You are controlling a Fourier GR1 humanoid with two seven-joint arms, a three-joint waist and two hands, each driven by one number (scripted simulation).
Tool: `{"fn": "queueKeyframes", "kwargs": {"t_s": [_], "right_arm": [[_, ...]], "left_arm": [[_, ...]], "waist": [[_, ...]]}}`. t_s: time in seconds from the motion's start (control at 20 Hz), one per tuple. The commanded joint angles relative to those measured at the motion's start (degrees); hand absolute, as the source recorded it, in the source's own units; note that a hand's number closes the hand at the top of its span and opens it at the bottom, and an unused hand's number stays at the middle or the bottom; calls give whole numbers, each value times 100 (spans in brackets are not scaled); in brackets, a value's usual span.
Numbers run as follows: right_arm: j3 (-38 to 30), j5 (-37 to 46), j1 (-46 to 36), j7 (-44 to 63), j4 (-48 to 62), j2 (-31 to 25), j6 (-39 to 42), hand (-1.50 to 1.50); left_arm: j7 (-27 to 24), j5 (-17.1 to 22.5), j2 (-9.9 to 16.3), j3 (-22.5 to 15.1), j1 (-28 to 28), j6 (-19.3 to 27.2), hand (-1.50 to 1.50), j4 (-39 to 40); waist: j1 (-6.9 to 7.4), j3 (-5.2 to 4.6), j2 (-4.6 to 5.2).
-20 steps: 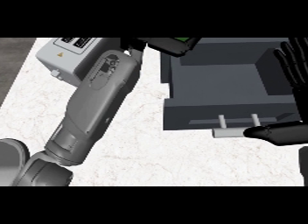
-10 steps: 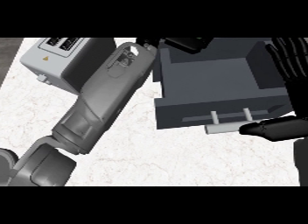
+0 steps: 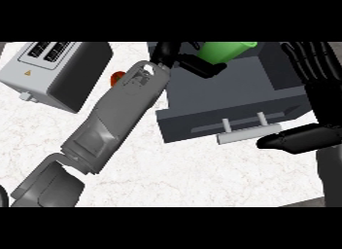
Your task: Pick up the cup, place it into the drawer and close the drawer
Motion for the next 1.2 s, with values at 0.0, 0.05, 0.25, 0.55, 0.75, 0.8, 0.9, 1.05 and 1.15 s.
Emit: {"fn": "queueKeyframes", "kwargs": {"t_s": [0.0, 0.05, 0.25, 0.55, 0.75, 0.8, 0.9, 1.05, 1.15], "right_arm": [[127, -74, -241, 40, 6, 36, 89, -150], [162, -44, -136, 15, -18, 36, 117, -150], [478, -679, -252, 70, 6, 155, 733, -150], [1058, -1277, -229, 412, 35, -79, 1758, 150], [1572, -743, 43, 785, 6, -758, 2417, 150], [1515, -662, -129, 850, 70, -949, 2511, 150], [1684, -259, 26, 887, -72, -993, 2458, -150], [1688, 712, 375, 561, -199, -1210, 2279, -150], [1981, 1495, 231, 557, -170, -1106, 1931, -150]], "left_arm": [[-79, 250, -1, -287, 210, 124, -150, -119], [-272, 467, -1, -61, 255, -87, -150, -155], [-596, 882, -1, 66, 361, 38, -150, -343], [-1284, 1530, -1, 290, 369, -276, -150, -689], [-1504, 1767, -1, 380, 283, 17, -150, -688], [-1513, 1827, -1, 328, 231, 196, -150, -651], [-1683, 1863, -1, 261, 369, 178, -150, -546], [-1692, 1999, -1, 274, 348, 345, -150, -533], [-1607, 2102, -1, 333, 331, 208, -150, -560]], "waist": [[-241, -4, 35], [-167, -11, 49], [-266, -11, 76], [-55, -21, 10], [150, -21, -73], [141, -18, -65], [302, -16, -102], [459, -7, -144], [642, -10, -158]]}}
